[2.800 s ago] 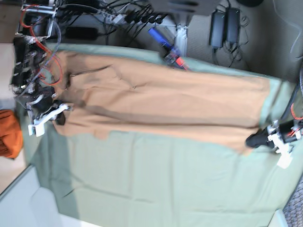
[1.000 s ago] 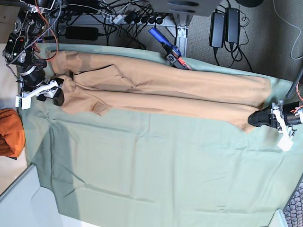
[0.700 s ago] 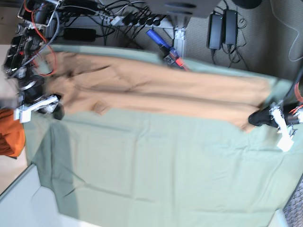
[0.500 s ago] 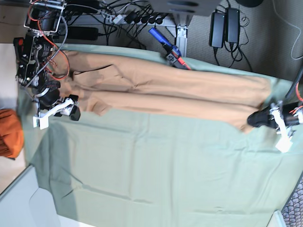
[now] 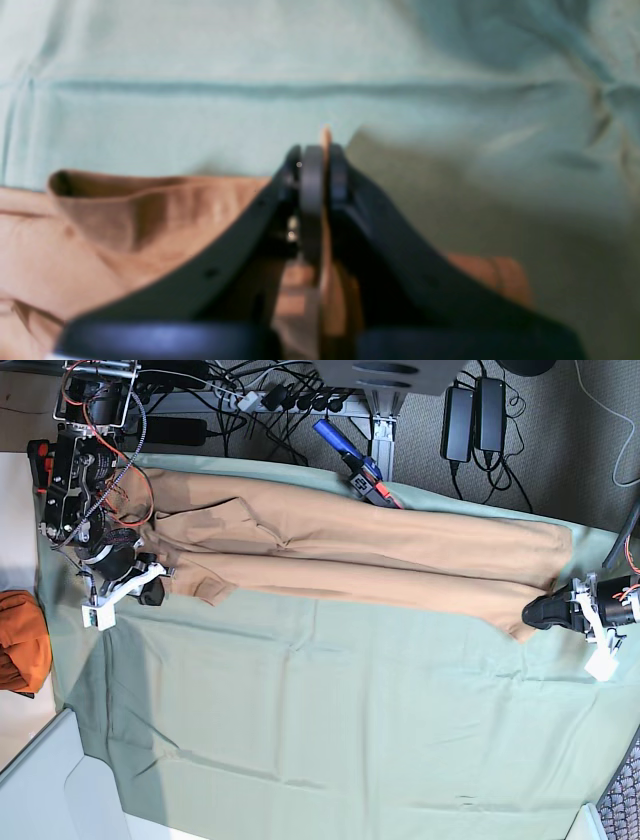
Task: Fold the T-shirt properly
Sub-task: 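Regrasp the folded shirt edge with the right gripper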
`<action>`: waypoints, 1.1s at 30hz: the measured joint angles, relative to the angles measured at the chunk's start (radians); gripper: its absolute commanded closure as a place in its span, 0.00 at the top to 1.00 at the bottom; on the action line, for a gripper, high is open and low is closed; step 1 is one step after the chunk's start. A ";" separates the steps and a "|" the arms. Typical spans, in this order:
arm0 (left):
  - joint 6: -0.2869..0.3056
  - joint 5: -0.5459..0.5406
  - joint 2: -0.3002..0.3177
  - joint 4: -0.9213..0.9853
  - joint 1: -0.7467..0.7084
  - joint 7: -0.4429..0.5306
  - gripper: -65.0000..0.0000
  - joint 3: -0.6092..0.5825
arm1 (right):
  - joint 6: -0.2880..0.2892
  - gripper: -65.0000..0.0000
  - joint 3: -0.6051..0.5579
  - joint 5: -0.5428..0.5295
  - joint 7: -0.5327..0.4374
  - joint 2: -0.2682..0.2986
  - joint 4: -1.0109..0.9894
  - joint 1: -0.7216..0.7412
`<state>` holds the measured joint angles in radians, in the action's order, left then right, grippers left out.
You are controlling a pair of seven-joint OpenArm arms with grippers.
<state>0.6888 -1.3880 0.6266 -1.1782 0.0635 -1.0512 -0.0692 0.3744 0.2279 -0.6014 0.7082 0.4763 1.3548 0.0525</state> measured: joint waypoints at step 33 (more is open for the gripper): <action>0.000 -0.009 0.035 0.000 -0.005 -0.056 0.57 0.000 | 0.000 0.66 0.199 -0.057 0.023 0.003 0.510 -0.499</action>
<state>0.6888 -1.3968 0.6621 -1.1782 0.0582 -1.1072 -0.0692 0.3744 0.4271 -0.6582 0.7311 0.4789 1.8648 -0.4465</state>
